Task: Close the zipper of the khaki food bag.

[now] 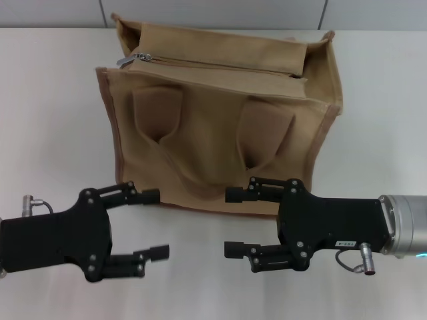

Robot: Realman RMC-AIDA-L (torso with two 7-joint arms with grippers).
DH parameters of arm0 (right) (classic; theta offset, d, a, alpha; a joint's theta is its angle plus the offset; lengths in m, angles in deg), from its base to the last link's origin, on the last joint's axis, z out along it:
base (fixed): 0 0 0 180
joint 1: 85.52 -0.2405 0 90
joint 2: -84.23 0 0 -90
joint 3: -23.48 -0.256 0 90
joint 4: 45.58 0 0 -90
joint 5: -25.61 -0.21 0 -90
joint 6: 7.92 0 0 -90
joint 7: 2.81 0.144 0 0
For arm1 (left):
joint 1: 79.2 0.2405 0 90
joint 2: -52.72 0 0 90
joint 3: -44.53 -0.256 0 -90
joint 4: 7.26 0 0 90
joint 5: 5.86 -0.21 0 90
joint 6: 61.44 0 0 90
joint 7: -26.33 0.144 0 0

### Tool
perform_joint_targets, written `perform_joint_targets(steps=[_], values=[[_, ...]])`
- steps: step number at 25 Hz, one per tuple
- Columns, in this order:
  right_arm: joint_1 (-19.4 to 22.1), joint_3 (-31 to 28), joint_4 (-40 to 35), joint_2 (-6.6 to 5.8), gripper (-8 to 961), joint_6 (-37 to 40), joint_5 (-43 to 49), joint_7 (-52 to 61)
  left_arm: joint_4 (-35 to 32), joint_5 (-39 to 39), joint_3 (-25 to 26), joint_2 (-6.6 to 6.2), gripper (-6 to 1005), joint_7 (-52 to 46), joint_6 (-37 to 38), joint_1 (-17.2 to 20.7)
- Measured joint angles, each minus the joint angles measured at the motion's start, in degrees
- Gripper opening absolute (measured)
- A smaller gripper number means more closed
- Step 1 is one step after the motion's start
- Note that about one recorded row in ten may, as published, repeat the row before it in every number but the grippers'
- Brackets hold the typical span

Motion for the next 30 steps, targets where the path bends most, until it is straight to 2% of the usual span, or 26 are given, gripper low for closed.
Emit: perform_joint_targets(steps=[1, 2, 5, 6, 7, 9, 11, 12, 14, 17, 18, 19, 20, 23, 30], values=[[0.0, 0.0, 0.42, 0.02, 775, -0.17, -0.17, -0.37, 0.0, 0.0, 0.0, 0.0, 781, 0.0, 0.0, 0.0], [0.0, -0.01, 1.44, 0.04, 775, -0.6, -0.42, -1.3, 1.98, 0.89, 2.71, 0.3, 780, 3.33, -0.26, 0.99], [0.04, -0.03, 1.98, 0.05, 775, -0.98, -0.49, -1.77, 8.06, 4.92, 10.88, 0.16, 777, 8.28, 0.01, 3.37], [0.12, -0.06, 2.22, 0.05, 775, -1.19, -0.53, -1.84, 8.06, 4.92, 10.88, 0.16, 777, 8.28, 0.01, 3.37], [0.17, -0.1, 2.92, 0.06, 775, -1.53, -0.88, -2.27, 13.33, 8.54, 16.26, 0.24, 776, 14.06, 0.0, 5.72], [0.13, -0.15, 3.59, 0.07, 775, -1.73, -1.26, -2.9, 15.48, 10.05, 18.14, 0.3, 774, 17.61, -0.21, 6.8], [0.09, -0.24, 4.55, 0.08, 775, -1.82, -1.86, -4.2, 16.2, 10.7, 19.36, 0.29, 772, 18.83, -0.41, 7.19], [0.15, -0.46, 4.97, 0.08, 775, -1.84, -2.14, -5.18, 17.0, 11.24, 22.53, 0.25, 771, 18.72, -1.03, 7.52], [0.19, -0.57, 5.04, 0.08, 775, -1.9, -2.15, -5.36, 17.35, 11.26, 25.08, 0.2, 769, 17.36, -1.95, 7.4], [0.08, -0.71, 5.7, 0.08, 775, -2.29, -2.15, -5.73, 17.73, 11.35, 30.55, 0.14, 767, 13.98, -8.87, 5.43], [0.08, -0.71, 5.7, 0.08, 775, -2.29, -2.15, -5.73, 17.73, 11.35, 30.55, 0.14, 766, 13.98, -8.87, 5.43], [0.09, -0.74, 5.87, 0.08, 775, -2.2, -2.15, -5.92, 17.75, 11.19, 30.59, 0.14, 765, 13.25, -13.95, 3.39], [0.14, -0.76, 5.95, 0.08, 775, -2.02, -2.14, -6.05, 17.75, 11.19, 30.59, 0.14, 764, 13.25, -13.95, 3.39], [0.07, -0.82, 6.14, 0.08, 775, -1.63, -2.15, -6.16, 17.77, 10.25, 29.97, 0.18, 761, 12.79, -20.04, -0.08], [0.19, -0.78, 6.97, 0.08, 775, -1.59, -2.14, -6.18, 17.63, 9.24, 23.71, 0.31, 755, 13.95, -22.14, -4.81]])
